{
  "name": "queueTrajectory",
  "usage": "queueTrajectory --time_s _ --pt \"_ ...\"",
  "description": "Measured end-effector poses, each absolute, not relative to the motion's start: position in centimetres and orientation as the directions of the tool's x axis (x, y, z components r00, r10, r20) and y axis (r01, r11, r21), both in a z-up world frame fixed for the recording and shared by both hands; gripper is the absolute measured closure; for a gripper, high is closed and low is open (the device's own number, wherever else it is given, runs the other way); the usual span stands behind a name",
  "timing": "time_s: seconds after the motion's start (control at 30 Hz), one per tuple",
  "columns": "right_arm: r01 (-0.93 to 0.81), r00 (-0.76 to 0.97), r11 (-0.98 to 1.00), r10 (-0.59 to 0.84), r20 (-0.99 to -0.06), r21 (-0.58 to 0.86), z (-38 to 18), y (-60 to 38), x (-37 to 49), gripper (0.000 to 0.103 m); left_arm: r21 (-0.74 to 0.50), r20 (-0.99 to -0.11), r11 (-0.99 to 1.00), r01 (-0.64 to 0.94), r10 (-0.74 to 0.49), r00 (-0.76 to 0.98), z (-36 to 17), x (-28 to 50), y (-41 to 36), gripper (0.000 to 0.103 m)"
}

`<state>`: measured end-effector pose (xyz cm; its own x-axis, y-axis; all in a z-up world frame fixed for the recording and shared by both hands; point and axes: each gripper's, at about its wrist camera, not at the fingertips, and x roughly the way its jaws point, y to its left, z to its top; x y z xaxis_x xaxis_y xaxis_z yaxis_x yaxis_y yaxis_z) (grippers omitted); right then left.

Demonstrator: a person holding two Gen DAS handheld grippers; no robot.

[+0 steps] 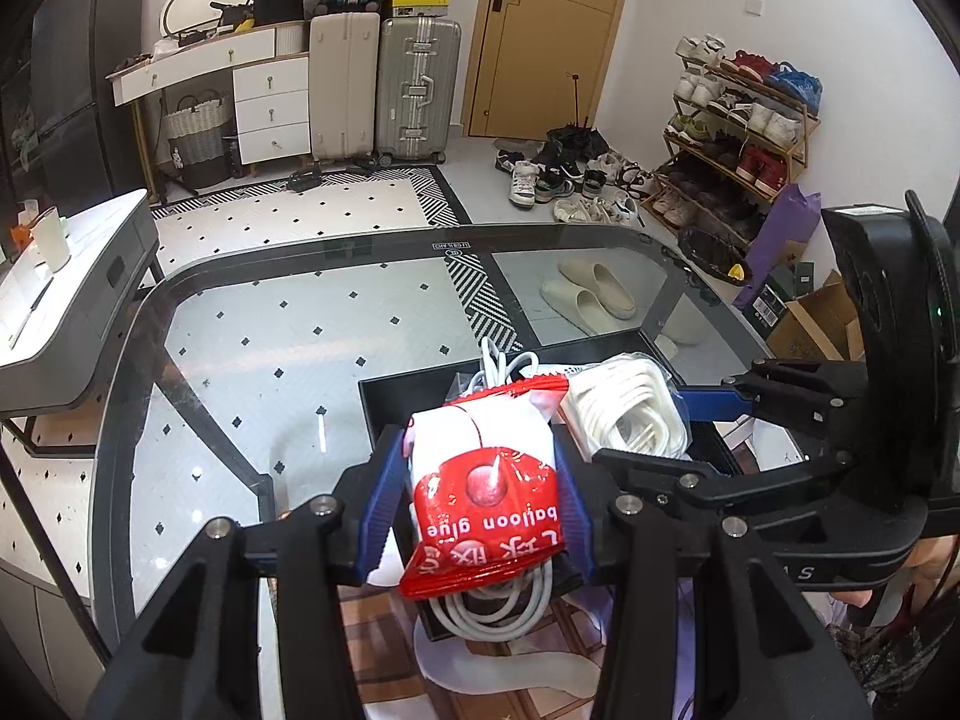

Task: Organize soft objects
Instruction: 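Lower the red-labelled bag and bagged rope into the black box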

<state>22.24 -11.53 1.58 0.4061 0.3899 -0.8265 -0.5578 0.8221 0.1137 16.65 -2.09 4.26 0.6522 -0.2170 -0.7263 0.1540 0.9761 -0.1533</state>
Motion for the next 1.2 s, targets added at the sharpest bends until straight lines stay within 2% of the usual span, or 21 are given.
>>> queueTrajectory --time_s 0.13,0.23,0.37,0.57,0.73,1.2 --pt "-0.567 0.394 0.816 0.388 -0.833 0.112 1.2 -11.3 22.2 0.038 -0.147 -0.720 0.976 0.159 -0.216 0.660 4.8 16.5 -2.4 0.057" --pt "-0.565 0.393 0.815 0.402 -0.827 0.128 1.3 -11.6 21.8 0.035 -0.138 -0.717 0.976 0.169 -0.216 0.663 5.3 16.4 -2.8 0.057" --pt "-0.565 0.410 0.814 0.420 -0.810 0.136 2.2 -12.5 21.1 0.024 -0.129 -0.716 0.975 0.180 -0.218 0.664 5.7 16.5 -3.5 0.057" --pt "-0.537 0.470 0.835 0.412 -0.781 0.117 4.0 -15.1 19.7 0.014 -0.127 -0.713 0.971 0.201 -0.230 0.662 6.0 16.5 -4.9 0.057" --pt "-0.499 0.496 0.857 0.402 -0.769 0.126 4.5 -18.1 19.0 0.010 -0.121 -0.715 0.967 0.226 -0.243 0.656 6.0 17.0 -6.8 0.057" --pt "-0.455 0.524 0.877 0.403 -0.750 0.153 5.0 -21.2 18.4 0.010 -0.102 -0.741 0.967 0.235 -0.231 0.631 3.0 18.5 -8.7 0.057"
